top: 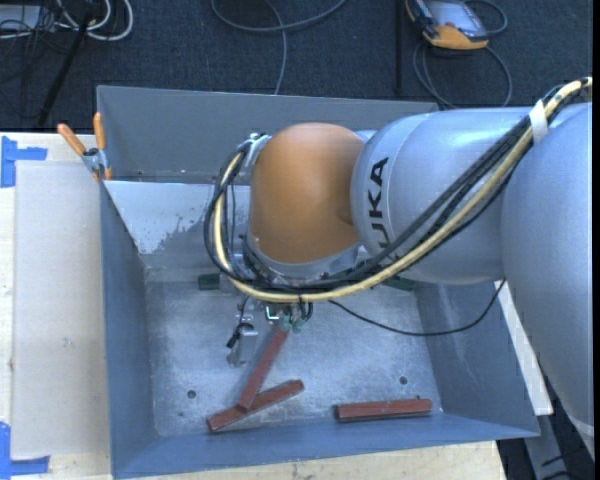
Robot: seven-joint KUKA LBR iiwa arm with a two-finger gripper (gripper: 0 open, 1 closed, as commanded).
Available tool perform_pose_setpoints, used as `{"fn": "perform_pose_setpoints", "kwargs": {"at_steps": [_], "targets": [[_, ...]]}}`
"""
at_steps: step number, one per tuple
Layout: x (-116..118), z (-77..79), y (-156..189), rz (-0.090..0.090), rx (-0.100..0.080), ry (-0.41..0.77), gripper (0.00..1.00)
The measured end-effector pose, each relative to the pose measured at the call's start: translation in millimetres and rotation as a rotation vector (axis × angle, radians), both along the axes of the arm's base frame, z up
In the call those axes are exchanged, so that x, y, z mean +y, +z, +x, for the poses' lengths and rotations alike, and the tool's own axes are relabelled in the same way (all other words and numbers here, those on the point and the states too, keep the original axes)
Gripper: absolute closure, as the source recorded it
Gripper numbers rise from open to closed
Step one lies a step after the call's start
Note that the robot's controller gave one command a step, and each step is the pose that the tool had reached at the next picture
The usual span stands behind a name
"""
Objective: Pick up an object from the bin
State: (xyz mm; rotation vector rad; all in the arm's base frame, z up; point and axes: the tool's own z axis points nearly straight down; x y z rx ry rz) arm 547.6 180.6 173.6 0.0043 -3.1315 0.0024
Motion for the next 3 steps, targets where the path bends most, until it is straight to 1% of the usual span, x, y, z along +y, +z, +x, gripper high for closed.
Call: {"fn": "perform_pose_setpoints", "kwargs": {"at_steps": [1,2,3], "targets": [[8,-50.3,-65,0.001,-0.001,0.240,0.00],[-23,-67.4,-102,0.005,-0.020,0.386,0.00],[-25,-70.4,-104,0.004,-0.009,0.384,1.00]]}}
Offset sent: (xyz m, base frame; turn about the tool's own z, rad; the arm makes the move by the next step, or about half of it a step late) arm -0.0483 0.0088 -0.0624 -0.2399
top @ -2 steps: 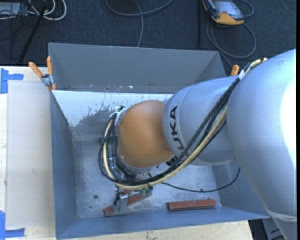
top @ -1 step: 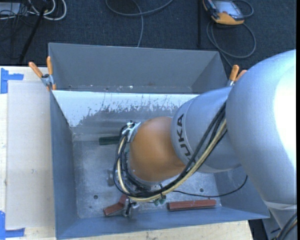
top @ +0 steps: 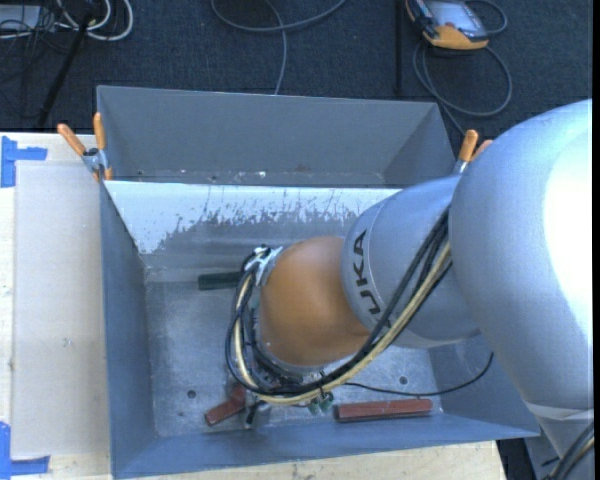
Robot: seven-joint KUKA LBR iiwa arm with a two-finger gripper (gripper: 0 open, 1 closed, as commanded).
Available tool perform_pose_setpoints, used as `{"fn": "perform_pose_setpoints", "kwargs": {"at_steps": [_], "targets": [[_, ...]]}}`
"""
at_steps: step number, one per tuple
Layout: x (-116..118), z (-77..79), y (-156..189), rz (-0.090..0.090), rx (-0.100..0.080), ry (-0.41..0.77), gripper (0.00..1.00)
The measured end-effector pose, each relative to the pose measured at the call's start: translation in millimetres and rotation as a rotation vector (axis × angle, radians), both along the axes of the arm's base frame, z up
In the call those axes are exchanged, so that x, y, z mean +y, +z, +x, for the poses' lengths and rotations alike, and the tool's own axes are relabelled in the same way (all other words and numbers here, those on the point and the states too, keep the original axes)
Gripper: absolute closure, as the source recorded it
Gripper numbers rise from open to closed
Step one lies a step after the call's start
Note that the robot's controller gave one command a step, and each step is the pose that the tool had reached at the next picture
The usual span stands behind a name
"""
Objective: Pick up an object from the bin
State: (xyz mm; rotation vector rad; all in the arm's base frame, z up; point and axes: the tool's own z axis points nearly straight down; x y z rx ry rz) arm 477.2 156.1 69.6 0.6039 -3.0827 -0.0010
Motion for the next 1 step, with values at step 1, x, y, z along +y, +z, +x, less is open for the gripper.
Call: {"fn": "perform_pose_setpoints", "kwargs": {"at_steps": [1], "targets": [[-17.0,4.1,158.7,0.001,-0.008,0.045,1.00]]}}
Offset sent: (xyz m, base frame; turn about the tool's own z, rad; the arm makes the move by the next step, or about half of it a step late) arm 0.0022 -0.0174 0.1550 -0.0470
